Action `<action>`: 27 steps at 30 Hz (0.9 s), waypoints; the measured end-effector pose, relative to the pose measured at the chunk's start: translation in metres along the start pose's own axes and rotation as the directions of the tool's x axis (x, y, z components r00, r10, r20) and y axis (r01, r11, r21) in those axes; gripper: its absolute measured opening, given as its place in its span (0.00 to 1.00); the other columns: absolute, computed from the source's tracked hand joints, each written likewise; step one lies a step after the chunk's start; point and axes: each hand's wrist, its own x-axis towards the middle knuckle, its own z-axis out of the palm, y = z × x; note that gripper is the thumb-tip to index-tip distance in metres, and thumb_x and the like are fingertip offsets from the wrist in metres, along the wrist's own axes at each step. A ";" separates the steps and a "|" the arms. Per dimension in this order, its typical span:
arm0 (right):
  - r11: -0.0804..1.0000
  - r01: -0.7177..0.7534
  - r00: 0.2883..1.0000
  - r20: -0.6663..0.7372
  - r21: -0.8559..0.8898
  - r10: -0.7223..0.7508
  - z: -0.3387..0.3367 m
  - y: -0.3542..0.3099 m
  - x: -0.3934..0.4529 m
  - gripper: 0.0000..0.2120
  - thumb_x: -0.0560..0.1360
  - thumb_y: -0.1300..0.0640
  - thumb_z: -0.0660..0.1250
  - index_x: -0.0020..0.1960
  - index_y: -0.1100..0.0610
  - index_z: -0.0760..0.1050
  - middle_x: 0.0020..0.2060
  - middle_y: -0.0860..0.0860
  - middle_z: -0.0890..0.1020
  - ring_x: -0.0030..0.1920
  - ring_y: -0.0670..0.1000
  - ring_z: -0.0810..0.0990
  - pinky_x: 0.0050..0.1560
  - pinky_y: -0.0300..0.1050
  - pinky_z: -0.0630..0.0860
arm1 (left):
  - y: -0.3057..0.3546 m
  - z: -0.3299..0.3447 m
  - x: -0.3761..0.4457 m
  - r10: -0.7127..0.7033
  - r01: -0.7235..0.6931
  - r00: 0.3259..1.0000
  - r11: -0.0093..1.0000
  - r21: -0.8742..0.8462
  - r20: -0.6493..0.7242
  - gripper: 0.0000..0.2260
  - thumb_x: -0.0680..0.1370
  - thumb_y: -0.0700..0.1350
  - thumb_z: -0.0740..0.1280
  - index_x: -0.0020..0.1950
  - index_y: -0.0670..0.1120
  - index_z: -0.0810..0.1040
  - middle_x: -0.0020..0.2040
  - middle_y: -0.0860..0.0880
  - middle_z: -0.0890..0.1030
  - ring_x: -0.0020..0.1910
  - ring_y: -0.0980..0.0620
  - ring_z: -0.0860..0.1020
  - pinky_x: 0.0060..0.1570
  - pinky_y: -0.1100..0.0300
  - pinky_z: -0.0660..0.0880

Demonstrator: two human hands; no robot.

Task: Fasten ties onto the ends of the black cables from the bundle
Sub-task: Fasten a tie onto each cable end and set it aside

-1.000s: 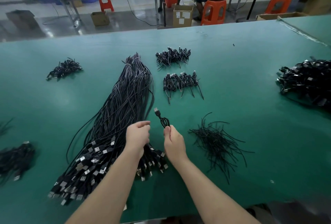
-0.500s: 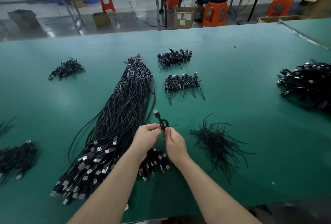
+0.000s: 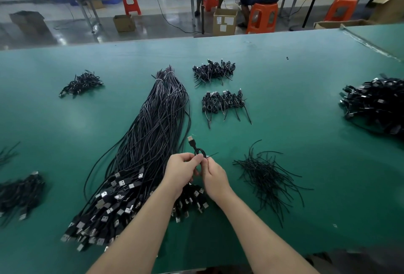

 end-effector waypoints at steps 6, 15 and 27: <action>0.998 0.017 1.000 -0.002 0.061 -0.017 0.001 0.002 -0.004 0.11 0.85 0.54 0.54 0.51 0.58 0.72 0.43 0.54 0.81 0.44 0.56 0.78 0.48 0.57 0.73 | -0.002 0.004 0.002 -0.061 0.061 0.995 0.998 0.007 -0.085 0.13 0.81 0.47 0.69 0.41 0.42 0.84 0.27 0.47 0.74 0.27 0.51 0.71 0.30 0.56 0.70; 1.000 0.011 0.997 -0.075 0.030 -0.009 0.000 -0.002 -0.003 0.16 0.86 0.56 0.53 0.45 0.65 0.68 0.35 0.53 0.72 0.35 0.50 0.67 0.38 0.51 0.65 | -0.005 0.005 -0.001 0.054 -0.042 0.997 0.977 0.207 -0.049 0.09 0.81 0.47 0.68 0.43 0.47 0.84 0.28 0.53 0.77 0.29 0.54 0.73 0.34 0.58 0.73; 1.000 -0.014 0.993 -0.118 0.015 0.016 0.001 -0.003 -0.003 0.14 0.85 0.57 0.55 0.40 0.56 0.64 0.31 0.49 0.71 0.30 0.47 0.66 0.31 0.43 0.60 | 0.001 0.009 -0.015 0.475 -0.298 0.880 0.525 0.797 0.016 0.06 0.81 0.47 0.65 0.50 0.45 0.78 0.50 0.50 0.74 0.40 0.50 0.77 0.39 0.59 0.73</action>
